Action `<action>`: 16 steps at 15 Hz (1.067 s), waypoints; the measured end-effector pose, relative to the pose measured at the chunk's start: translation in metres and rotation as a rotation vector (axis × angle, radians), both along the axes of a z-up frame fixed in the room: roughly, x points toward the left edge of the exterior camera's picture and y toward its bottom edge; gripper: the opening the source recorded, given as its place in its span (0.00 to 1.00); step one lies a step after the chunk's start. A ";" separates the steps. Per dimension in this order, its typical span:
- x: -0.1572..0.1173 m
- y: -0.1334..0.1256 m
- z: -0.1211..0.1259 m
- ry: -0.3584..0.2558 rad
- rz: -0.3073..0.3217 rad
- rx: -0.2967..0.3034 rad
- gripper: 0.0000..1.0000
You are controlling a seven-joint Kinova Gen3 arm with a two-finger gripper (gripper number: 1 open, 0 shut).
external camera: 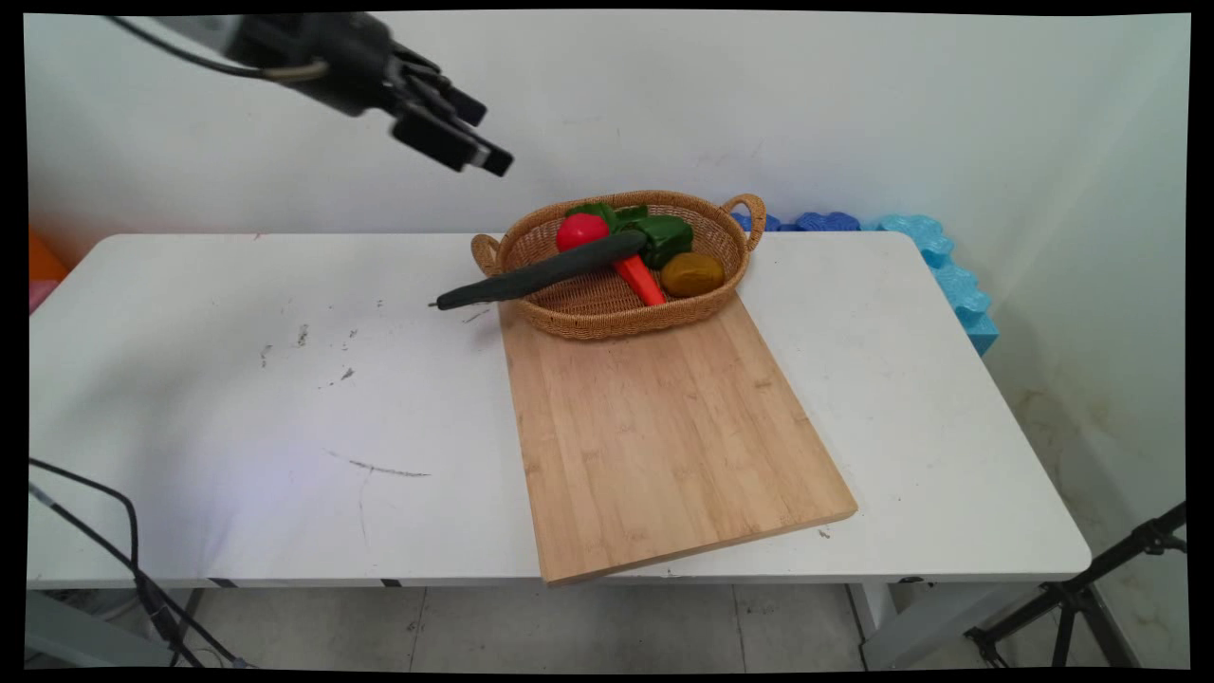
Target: Pick up the cucumber from the vegetable basket
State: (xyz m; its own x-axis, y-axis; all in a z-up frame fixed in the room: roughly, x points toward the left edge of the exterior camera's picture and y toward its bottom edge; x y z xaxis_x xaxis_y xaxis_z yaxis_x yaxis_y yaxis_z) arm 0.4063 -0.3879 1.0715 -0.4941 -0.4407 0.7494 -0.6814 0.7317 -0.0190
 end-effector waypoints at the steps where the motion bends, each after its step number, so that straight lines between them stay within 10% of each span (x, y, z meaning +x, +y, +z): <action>1: -0.005 -0.014 -0.007 -0.023 0.026 0.007 1.00; 16: -0.057 -0.143 -0.145 -0.186 0.331 0.208 1.00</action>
State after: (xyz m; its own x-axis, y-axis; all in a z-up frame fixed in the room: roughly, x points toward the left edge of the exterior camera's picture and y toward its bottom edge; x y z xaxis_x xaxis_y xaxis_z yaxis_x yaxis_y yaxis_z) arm 0.3498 -0.5307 0.9267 -0.4189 -0.7302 0.5397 -0.8789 0.4754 -0.0388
